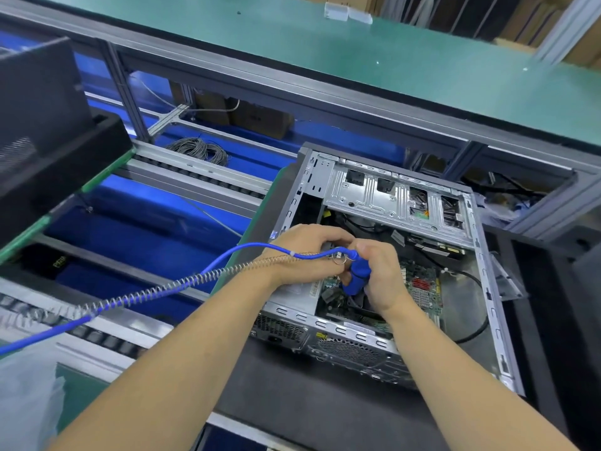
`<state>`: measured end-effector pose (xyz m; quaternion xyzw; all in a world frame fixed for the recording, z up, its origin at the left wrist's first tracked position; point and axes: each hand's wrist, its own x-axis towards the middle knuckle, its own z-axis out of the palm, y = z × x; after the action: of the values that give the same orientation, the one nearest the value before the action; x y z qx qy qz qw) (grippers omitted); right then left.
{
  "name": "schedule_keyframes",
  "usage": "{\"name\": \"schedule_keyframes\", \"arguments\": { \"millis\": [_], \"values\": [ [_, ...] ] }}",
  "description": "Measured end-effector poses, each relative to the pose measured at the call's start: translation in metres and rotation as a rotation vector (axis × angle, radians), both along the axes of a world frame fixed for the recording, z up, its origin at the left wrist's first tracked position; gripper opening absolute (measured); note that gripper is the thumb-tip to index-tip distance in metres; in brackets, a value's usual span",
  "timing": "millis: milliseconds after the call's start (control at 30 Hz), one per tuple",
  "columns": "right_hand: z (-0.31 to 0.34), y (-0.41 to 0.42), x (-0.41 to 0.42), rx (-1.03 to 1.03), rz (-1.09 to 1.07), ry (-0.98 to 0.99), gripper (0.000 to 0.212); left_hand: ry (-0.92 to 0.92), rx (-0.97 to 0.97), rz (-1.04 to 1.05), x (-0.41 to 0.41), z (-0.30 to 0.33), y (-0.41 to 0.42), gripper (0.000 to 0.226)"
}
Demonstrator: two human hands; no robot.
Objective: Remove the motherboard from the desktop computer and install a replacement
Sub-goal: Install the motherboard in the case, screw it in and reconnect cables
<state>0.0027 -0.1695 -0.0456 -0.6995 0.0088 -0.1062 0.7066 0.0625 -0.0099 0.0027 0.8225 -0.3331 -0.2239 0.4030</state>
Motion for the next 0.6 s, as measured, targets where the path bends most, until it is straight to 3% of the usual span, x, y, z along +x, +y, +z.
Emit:
{"name": "schedule_keyframes", "arguments": {
  "millis": [67,200,433,600],
  "values": [
    [-0.003,-0.006,0.002,0.064,-0.042,-0.007,0.038,-0.003,0.005,0.025,-0.001,0.003,-0.001,0.055],
    [-0.011,-0.014,0.006,0.129,-0.073,-0.017,0.046,-0.04,-0.008,0.006,-0.002,0.004,-0.004,0.058],
    [-0.009,-0.008,0.006,0.092,-0.032,0.02,0.035,-0.029,0.006,0.017,0.001,-0.001,-0.002,0.041],
    [-0.005,-0.007,0.003,0.099,-0.05,0.028,0.051,-0.073,0.024,0.014,0.0,0.001,-0.002,0.041]
  ]
}}
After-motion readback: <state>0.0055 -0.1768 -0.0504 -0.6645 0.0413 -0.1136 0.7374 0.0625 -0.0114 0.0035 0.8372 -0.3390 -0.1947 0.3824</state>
